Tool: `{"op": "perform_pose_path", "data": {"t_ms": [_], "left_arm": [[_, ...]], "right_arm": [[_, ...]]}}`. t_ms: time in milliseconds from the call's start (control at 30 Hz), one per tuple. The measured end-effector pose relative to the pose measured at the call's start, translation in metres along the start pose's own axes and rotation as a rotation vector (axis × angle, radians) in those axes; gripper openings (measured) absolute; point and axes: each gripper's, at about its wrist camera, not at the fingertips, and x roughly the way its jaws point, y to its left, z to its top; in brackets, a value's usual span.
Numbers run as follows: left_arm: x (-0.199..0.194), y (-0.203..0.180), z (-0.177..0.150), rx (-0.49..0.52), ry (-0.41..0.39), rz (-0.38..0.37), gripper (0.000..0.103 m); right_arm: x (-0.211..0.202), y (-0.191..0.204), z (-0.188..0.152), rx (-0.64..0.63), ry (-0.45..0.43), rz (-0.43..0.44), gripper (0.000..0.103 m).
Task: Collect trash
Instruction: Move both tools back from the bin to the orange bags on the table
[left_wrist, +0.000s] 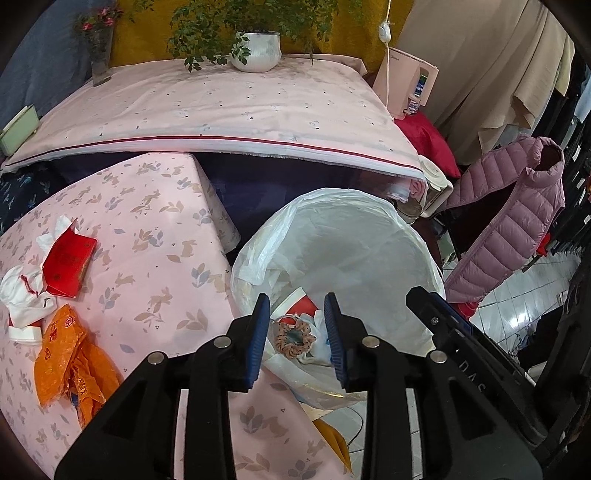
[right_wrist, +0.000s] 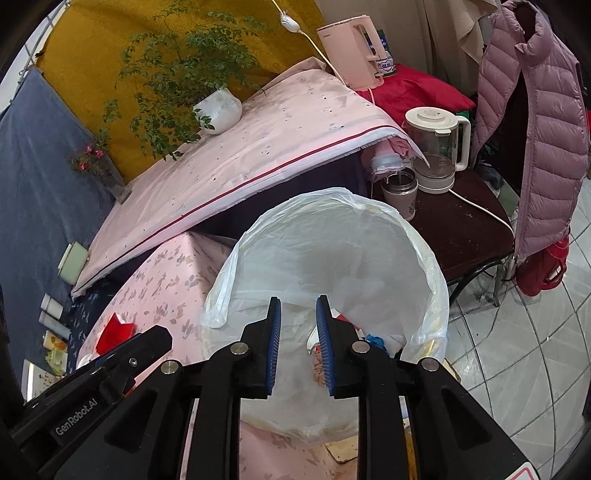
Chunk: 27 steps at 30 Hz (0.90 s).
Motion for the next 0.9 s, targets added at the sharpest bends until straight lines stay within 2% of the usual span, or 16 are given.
{"op": "perform_pose_path", "data": {"t_ms": [433, 900], "left_arm": [[-0.016, 0.025, -0.006, -0.051, -0.017, 0.019, 0.029], [-0.034, 0.083, -0.026, -0.155, -0.028, 0.081, 0.029]], "right_arm": [[-0.007, 0.031, -0.009, -0.071, 0.004, 0.016, 0.022], [-0.005, 0.085, -0.034, -0.196, 0.045, 0.050, 0.025]]}}
